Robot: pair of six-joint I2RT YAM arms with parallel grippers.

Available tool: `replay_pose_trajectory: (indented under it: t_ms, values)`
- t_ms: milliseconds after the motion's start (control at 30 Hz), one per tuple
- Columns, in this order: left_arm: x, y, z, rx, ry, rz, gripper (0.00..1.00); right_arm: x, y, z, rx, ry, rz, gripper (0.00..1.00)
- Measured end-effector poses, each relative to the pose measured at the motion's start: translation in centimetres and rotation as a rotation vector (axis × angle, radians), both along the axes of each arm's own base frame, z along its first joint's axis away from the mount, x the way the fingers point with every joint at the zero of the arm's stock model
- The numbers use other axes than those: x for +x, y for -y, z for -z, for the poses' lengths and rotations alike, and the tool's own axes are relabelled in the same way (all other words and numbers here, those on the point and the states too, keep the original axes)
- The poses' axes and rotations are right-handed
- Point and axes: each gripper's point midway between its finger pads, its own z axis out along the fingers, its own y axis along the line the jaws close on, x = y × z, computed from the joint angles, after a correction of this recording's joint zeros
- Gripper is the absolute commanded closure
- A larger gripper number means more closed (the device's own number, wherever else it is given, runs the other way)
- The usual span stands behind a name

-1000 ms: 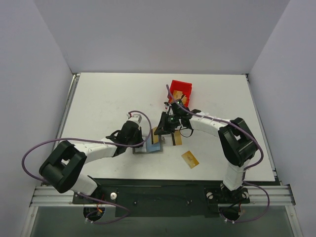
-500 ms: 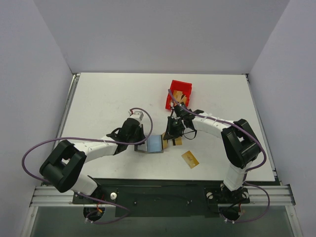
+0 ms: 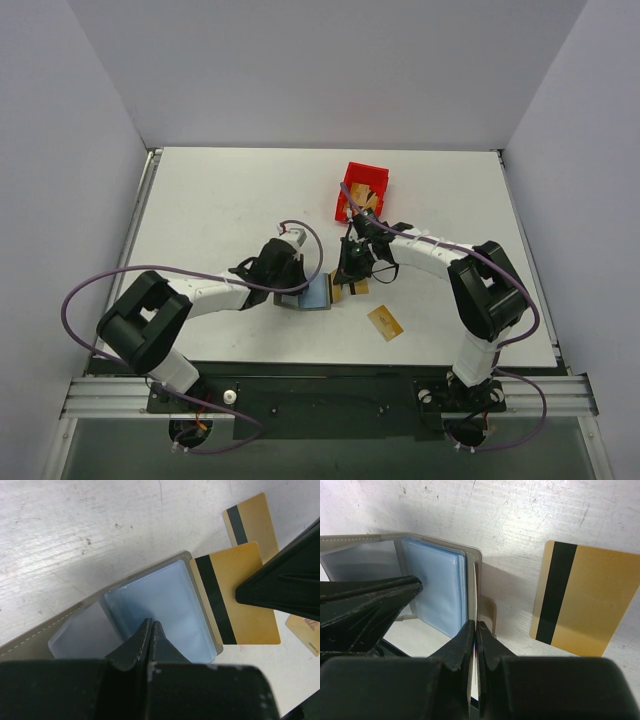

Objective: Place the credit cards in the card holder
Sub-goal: Insert the credit card into the card holder.

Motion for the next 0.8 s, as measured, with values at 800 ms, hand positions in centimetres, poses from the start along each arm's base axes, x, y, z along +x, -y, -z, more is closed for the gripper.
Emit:
replay_pose_trajectory:
  t_ms: [800]
  values:
    - [-1.1, 2.8, 0.5, -0.068, -0.020, 0.110, 1.00, 0.0, 0.0, 0.0, 0.002, -0.003, -0.001, 1.00]
